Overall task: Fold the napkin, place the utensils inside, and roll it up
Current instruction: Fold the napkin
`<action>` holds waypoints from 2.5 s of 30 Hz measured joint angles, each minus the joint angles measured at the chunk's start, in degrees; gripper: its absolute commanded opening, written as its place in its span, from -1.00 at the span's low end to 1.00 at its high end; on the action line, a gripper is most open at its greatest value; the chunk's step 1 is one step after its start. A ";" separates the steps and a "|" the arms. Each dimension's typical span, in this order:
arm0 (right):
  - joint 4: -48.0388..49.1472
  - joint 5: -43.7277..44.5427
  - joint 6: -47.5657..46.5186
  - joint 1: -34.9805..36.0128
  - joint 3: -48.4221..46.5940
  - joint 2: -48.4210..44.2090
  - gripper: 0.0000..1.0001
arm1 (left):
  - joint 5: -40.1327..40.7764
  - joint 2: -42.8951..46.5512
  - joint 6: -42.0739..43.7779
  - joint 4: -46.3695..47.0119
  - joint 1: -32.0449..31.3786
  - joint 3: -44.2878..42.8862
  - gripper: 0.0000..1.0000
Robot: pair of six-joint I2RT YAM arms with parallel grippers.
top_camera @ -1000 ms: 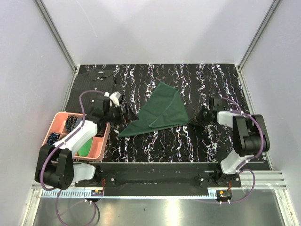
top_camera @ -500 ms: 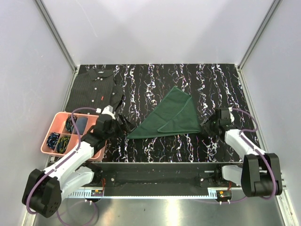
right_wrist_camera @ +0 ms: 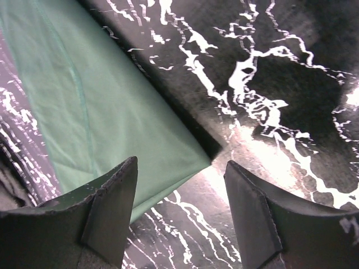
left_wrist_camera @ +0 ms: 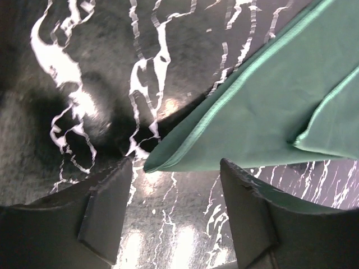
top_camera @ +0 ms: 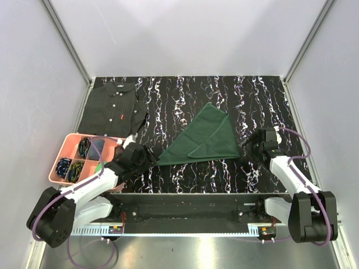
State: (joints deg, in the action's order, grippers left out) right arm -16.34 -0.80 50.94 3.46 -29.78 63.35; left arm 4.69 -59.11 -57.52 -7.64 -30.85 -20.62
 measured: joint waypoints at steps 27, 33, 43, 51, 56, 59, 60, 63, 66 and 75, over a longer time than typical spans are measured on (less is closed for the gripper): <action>0.22 -4.46 -0.74 0.02 -0.37 0.96 0.48 | 4.96 -0.59 -7.85 4.39 -0.92 4.46 -0.67; 0.24 -4.74 -0.79 0.00 -0.37 0.96 0.48 | 4.66 -2.12 -7.19 6.45 -0.92 4.52 -1.00; 0.61 -4.76 -1.03 0.02 -0.37 0.96 0.49 | 3.85 -3.34 4.31 6.95 -1.38 -0.94 -1.00; 0.63 -4.79 -1.16 0.02 -0.37 0.79 0.49 | -0.96 -19.34 21.57 11.28 -10.86 -23.63 -1.00; 0.63 -4.72 -1.16 0.02 -0.37 -1.25 0.49 | -5.95 -33.66 30.12 13.66 -18.18 -38.34 -1.00; 0.61 -4.61 -1.01 0.02 -0.33 -3.17 0.50 | -8.72 -42.71 35.28 13.31 -22.27 -46.82 -1.00; 0.59 -4.44 -0.94 0.02 -0.28 -3.89 0.50 | -9.29 -44.54 36.37 13.25 -23.15 -48.57 -1.00; 0.37 -3.63 -0.31 0.02 0.02 -7.56 0.50 | -11.82 -50.01 39.76 13.14 -25.79 -53.48 -1.00; -0.26 -1.27 0.15 0.00 0.24 -12.02 0.51 | -14.14 -53.05 42.14 13.14 -26.97 -55.54 -1.00; -2.45 5.22 0.24 0.00 0.24 -17.57 0.52 | -18.25 -59.23 46.47 12.81 -28.24 -60.17 -1.00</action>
State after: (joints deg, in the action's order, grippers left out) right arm -18.79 4.43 51.18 3.46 -29.54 45.78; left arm -13.56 -118.34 -11.05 5.17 -59.09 -80.79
